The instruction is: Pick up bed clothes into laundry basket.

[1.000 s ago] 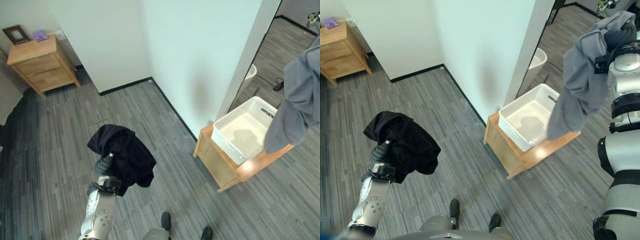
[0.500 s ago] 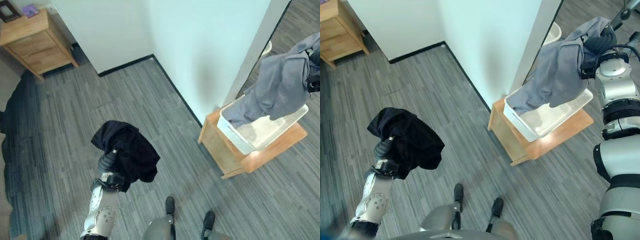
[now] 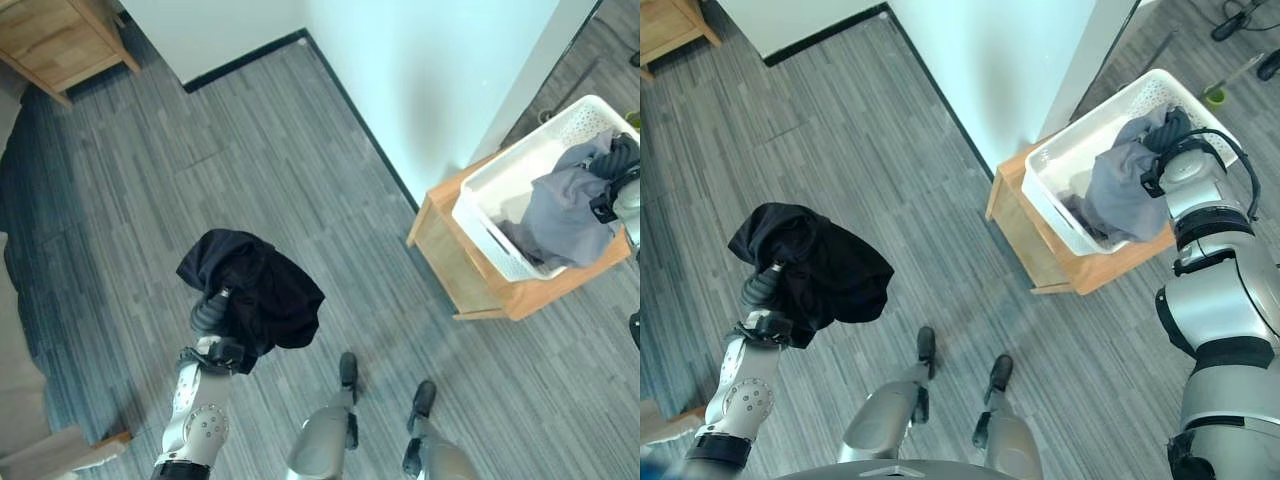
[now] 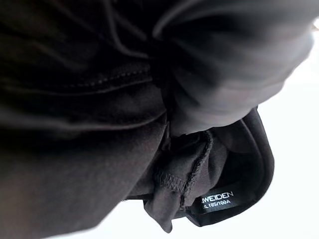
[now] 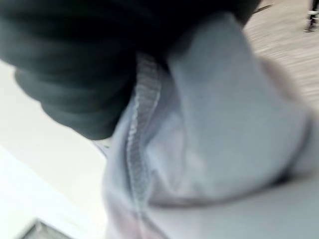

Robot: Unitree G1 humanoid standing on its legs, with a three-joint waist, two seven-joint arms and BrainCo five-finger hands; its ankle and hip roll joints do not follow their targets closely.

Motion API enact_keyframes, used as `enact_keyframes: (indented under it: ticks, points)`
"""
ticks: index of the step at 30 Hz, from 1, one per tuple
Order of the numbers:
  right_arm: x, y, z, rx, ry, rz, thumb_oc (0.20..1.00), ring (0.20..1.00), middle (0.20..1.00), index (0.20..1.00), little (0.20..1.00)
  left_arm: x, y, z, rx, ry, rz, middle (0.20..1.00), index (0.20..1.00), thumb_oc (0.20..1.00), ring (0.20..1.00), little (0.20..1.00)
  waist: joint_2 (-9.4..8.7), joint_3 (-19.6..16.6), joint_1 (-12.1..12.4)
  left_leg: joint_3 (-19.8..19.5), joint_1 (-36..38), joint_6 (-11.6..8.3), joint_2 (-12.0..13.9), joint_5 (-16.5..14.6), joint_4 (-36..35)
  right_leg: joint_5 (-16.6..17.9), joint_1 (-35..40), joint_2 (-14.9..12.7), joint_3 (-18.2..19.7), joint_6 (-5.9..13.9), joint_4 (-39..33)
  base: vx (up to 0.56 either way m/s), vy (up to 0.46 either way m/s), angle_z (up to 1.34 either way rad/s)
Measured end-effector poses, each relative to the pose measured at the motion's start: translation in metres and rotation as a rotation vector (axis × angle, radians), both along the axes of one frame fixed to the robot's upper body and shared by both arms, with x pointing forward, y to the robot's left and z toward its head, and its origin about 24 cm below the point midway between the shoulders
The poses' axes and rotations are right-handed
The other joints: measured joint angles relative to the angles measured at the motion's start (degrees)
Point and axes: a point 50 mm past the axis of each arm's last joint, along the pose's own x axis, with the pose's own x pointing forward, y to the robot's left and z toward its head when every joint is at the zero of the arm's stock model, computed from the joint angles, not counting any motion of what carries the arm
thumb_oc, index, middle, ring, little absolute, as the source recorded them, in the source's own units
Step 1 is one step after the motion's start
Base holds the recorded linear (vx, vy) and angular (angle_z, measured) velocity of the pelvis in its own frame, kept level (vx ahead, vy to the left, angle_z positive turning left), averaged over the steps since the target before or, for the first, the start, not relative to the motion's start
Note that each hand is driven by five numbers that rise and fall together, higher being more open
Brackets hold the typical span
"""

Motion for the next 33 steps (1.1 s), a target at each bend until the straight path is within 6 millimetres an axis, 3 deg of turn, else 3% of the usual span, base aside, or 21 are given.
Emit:
enact_keyframes:
  ticks: [3,12,17,19,20,22,23,24,26,28,29,30,32,33]
  points:
    - [0.004,0.009,-0.003,-0.377,0.192,0.040,1.000,1.000,1.000,1.000,1.000,0.003,0.000,0.004,0.001,-0.015,-0.002,0.200,0.200,0.200,0.200,0.200,-0.07,0.04,0.42,-0.08,-0.02,0.00,0.03,0.00,0.00,0.00,0.00,0.01,-0.07,0.00,0.00,0.00,-0.003,0.01]
    - [0.003,0.004,0.015,-0.477,0.278,0.058,1.000,1.000,1.000,1.000,1.000,0.022,-0.003,0.013,0.011,-0.052,-0.018,0.200,0.200,0.200,0.200,0.200,-0.33,-0.04,-0.82,-0.08,1.82,0.01,0.10,0.00,0.00,0.01,1.89,0.04,0.01,0.02,0.01,0.00,-0.001,0.01]
    - [0.002,0.024,0.064,-0.608,0.195,0.151,1.000,1.000,1.000,1.000,1.000,0.025,0.000,0.013,0.013,-0.051,-0.007,0.200,0.200,0.200,0.200,0.200,-0.66,-0.17,-3.46,0.55,3.38,0.01,0.28,0.00,0.00,0.22,3.00,0.08,1.00,0.12,0.00,-0.01,0.005,-0.09]
    - [-0.002,0.047,0.085,-0.651,0.114,0.263,1.000,1.000,1.000,1.000,1.000,0.023,0.005,0.014,0.024,-0.048,0.002,0.200,0.200,0.200,0.200,0.200,-1.33,-0.44,-4.56,1.86,4.47,0.00,0.56,0.00,0.00,0.73,3.43,0.20,2.50,0.22,0.00,-0.01,-0.007,-0.28]
    - [-0.009,0.057,0.093,-0.670,0.077,0.315,1.000,1.000,1.000,1.000,1.000,0.023,0.005,0.016,0.026,-0.055,0.003,0.200,0.200,0.200,0.200,0.200,-1.36,-0.46,-5.60,1.79,4.82,0.00,0.56,0.00,-0.01,0.74,3.82,0.23,2.46,0.23,0.00,0.00,-0.008,-0.17]
    - [-0.050,0.073,0.116,-0.729,-0.044,0.470,1.000,1.000,1.000,1.000,1.000,0.024,0.012,0.028,0.080,-0.088,-0.006,0.200,0.200,0.200,0.200,0.200,-1.44,-0.45,-7.11,1.67,5.23,-0.08,0.75,0.06,0.06,0.82,3.97,0.28,2.51,0.13,0.00,0.04,-0.007,0.00]
    - [-0.066,0.083,0.116,-0.721,-0.090,0.562,1.000,1.000,1.000,1.000,1.000,0.019,0.025,0.034,0.124,-0.093,0.017,0.200,0.200,0.200,0.200,0.200,-1.75,-0.61,-8.04,2.11,6.13,-0.08,0.84,0.05,0.06,0.83,4.68,0.29,2.87,0.13,0.01,0.04,-0.010,-0.11]
    - [-0.080,0.082,0.112,-0.626,-0.153,0.620,1.000,1.000,1.000,1.000,1.000,0.020,0.032,0.039,0.165,-0.092,0.016,0.200,0.200,0.200,0.200,0.200,-2.32,-0.85,-8.77,2.19,7.98,-0.08,0.89,0.05,0.08,0.85,6.50,0.30,2.95,0.17,0.00,0.01,-0.024,-0.13]
    - [-0.087,0.065,0.088,-0.442,-0.175,0.630,1.000,1.000,1.000,1.000,1.000,0.019,0.034,0.045,0.203,-0.103,-0.002,0.200,0.200,0.200,0.200,0.200,-3.26,-2.55,-9.83,3.03,9.85,-0.67,0.82,-0.45,0.04,0.33,7.89,0.15,3.59,0.53,0.00,0.06,-0.037,-0.15]
    - [-0.119,0.007,0.024,-0.012,-0.263,0.496,1.000,1.000,1.000,1.000,1.000,0.023,0.015,0.063,0.252,-0.181,-0.112,0.200,0.200,0.200,0.200,0.200,-3.46,-5.18,-9.97,2.91,10.59,-1.09,0.87,-1.14,0.02,-0.47,8.91,0.31,3.16,0.26,0.00,0.06,-0.026,-0.01]
    - [-0.135,-0.026,-0.032,0.224,-0.256,0.326,1.000,1.000,1.000,1.000,1.000,0.026,0.006,0.065,0.278,-0.200,-0.159,0.200,0.200,0.200,0.200,0.200,-2.96,-5.98,-10.93,3.12,11.81,-1.58,0.86,-1.62,0.00,-0.49,9.95,0.23,3.59,0.31,0.00,0.05,-0.018,-0.06]
    - [-0.151,-0.044,-0.074,0.326,-0.173,0.190,1.000,1.000,1.000,1.000,1.000,0.027,0.000,0.063,0.289,-0.193,-0.182,0.200,0.200,0.200,0.200,0.200,-1.83,-6.96,-12.19,3.36,12.05,-2.20,0.72,-2.22,-0.02,-0.49,10.14,0.07,4.20,0.33,0.01,0.05,-0.014,-0.20]
    - [-0.193,-0.056,-0.120,0.393,-0.078,0.030,1.000,1.000,1.000,1.000,1.000,0.028,-0.004,0.056,0.302,-0.175,-0.197,0.200,0.200,0.200,0.200,0.200,1.42,-8.56,-14.91,3.95,12.02,-2.46,0.51,-2.45,-0.34,-0.23,9.75,-0.13,5.06,0.26,0.01,0.04,-0.007,-0.25]
    - [-0.203,-0.054,-0.132,0.392,-0.055,0.000,1.000,1.000,1.000,1.000,1.000,0.028,-0.005,0.051,0.290,-0.157,-0.196,0.200,0.200,0.200,0.200,0.200,2.70,-9.36,-16.34,4.61,12.32,-2.57,0.58,-2.54,-0.35,-0.16,9.74,-0.11,5.57,0.24,-0.01,0.03,-0.010,-0.37]
